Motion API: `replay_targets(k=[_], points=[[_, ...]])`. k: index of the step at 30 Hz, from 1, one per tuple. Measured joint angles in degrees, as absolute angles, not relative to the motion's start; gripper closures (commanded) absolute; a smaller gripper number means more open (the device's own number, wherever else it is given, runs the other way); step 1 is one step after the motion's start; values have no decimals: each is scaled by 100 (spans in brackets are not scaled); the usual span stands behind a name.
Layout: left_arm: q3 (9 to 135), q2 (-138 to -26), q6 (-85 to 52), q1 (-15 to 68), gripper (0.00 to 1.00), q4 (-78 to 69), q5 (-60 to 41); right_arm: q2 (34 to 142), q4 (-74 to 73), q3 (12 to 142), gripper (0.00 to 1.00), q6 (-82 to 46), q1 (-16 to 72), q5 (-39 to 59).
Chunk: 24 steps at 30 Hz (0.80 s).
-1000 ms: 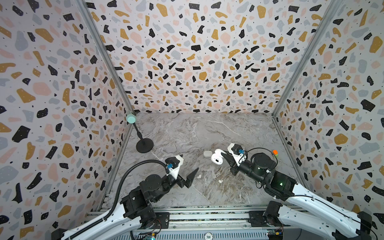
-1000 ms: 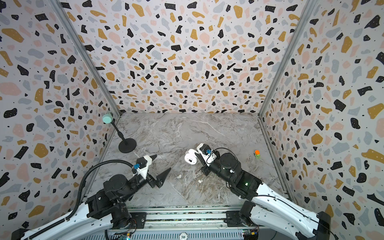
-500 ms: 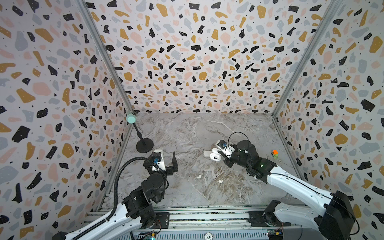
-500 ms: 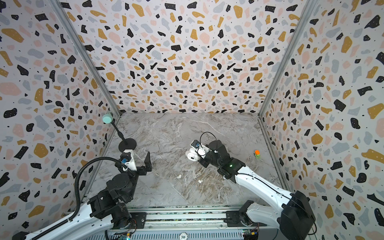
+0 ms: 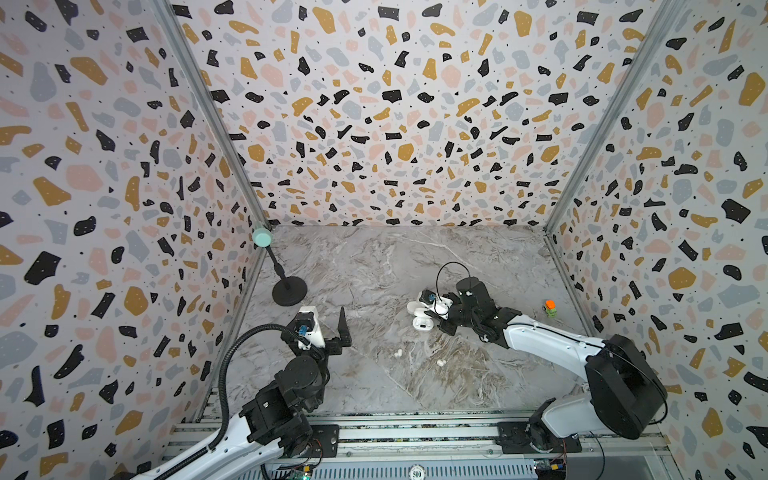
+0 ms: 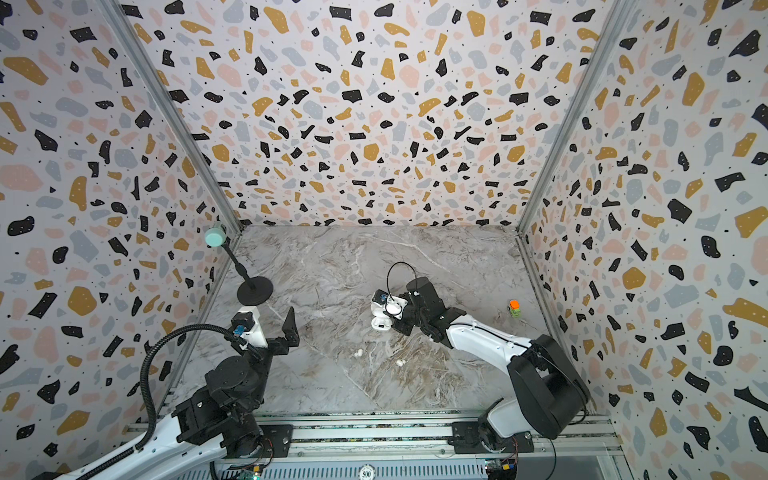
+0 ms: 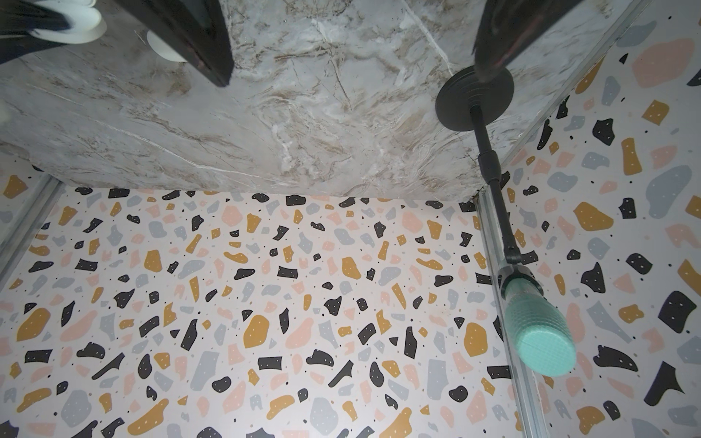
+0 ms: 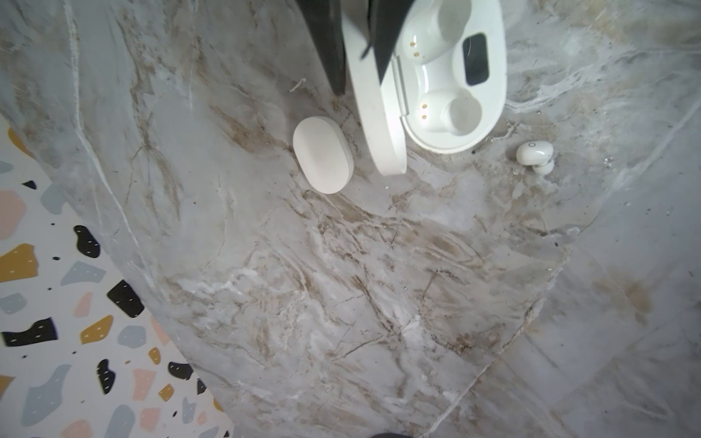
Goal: Insert the wireless bluetooth earbuds into the charging case
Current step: 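Lower the open case onto the table beside the loose earbuds with the right gripper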
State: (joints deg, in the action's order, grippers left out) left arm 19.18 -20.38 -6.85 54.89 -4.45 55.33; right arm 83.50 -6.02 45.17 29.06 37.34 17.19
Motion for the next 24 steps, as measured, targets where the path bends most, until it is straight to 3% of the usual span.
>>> replay_targets(k=[24], points=[[1900,-1962,-598,5489,0,-523,5398,9124,-1533,4320,100,3417,3942,1551]])
